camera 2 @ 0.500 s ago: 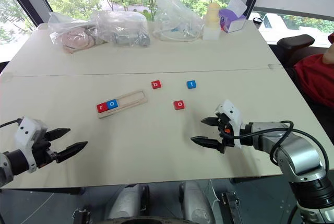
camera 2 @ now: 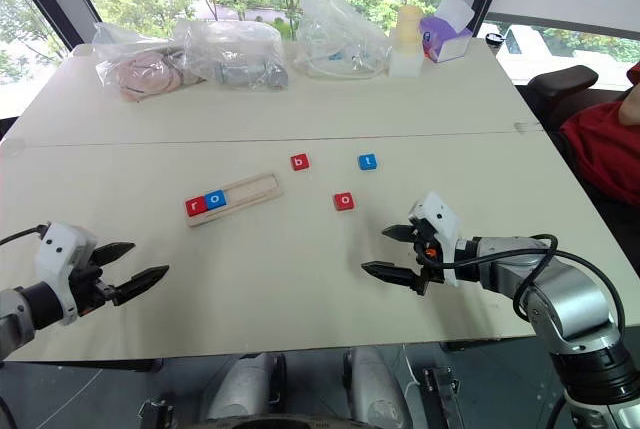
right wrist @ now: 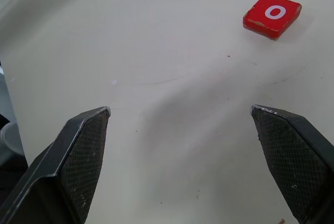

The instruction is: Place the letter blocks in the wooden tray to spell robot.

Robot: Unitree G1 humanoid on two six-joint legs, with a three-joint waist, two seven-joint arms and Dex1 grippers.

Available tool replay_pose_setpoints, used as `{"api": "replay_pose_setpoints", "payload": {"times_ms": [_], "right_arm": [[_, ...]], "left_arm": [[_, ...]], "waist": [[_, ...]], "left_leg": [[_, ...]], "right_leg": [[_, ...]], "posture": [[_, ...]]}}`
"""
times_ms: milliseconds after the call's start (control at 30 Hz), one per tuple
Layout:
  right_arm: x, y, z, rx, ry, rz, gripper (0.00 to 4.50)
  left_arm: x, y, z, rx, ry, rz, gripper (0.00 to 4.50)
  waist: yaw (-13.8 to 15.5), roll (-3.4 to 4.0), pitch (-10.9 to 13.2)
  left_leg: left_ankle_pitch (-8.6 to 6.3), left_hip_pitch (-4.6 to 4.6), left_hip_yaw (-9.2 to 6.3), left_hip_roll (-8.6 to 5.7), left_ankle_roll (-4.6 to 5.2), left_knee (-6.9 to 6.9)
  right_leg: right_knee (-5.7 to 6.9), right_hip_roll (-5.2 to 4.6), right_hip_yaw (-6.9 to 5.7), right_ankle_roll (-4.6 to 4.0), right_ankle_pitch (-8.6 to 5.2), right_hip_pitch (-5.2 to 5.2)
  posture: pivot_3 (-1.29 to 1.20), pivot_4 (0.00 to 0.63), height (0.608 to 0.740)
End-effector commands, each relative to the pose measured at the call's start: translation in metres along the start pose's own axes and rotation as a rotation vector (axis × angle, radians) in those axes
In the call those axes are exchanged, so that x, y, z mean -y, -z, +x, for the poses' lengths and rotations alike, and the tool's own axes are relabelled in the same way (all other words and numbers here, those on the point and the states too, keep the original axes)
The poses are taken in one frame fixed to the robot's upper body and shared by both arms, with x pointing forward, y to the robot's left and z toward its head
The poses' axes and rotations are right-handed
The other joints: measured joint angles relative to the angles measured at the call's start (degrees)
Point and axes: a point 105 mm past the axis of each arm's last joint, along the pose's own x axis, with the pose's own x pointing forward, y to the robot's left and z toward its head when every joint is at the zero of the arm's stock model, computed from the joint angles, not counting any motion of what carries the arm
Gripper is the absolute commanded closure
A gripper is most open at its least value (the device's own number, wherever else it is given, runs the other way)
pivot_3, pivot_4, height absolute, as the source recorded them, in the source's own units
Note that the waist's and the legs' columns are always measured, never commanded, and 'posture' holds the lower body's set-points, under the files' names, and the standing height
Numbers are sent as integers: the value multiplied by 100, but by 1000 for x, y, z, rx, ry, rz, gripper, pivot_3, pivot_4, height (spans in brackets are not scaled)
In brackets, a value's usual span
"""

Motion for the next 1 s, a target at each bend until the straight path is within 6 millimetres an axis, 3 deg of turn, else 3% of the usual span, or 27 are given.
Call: {"api": "replay_pose_setpoints", "payload": {"times_ms": [33, 433, 567, 700, 833, 1000], "right_arm": [[-2, -9, 1, 30, -4, -35, 41], [-3, -11, 5, 56, 0, -25, 41], [4, -10, 6, 42, 44, -47, 41], [-5, -29, 14, 66, -28, -65, 41], [-11, -56, 35, 189, -67, -21, 41], [-28, -59, 68, 140, -74, -97, 41]], "left_arm": [[-2, -5, -1, 21, -11, 22, 0], [-3, -7, -2, 39, 12, -6, 0], [-13, -10, -3, 33, -3, 14, 0], [-35, -18, -2, -5, 5, 118, 0], [-50, -28, 20, -48, 97, 229, 0], [-57, -43, 56, -39, 211, 299, 0]], "waist": [[1, 0, 0], [-3, 0, 0], [1, 0, 0], [-8, 0, 0], [2, 3, -1], [22, 2, -2]], "left_leg": [[0, 0, 0, 0, 0, 0], [0, 0, 0, 1, 0, 0], [0, 0, 0, 0, 0, 0], [0, 1, 0, -1, 0, 1], [0, 3, 1, -1, 0, -3], [0, -19, 5, -9, 0, -4]], "right_leg": [[0, -1, 0, 0, 0, 0], [0, -1, 0, 0, 0, 0], [0, -1, 0, 0, 0, 0], [2, 1, -1, -1, 0, -2], [2, 5, -1, -4, 2, -4], [0, 0, -7, 1, 4, -17]], "posture": [[0, 150, 740], [0, 150, 740], [0, 150, 740], [0, 150, 740], [0, 150, 740], [0, 150, 740]]}}
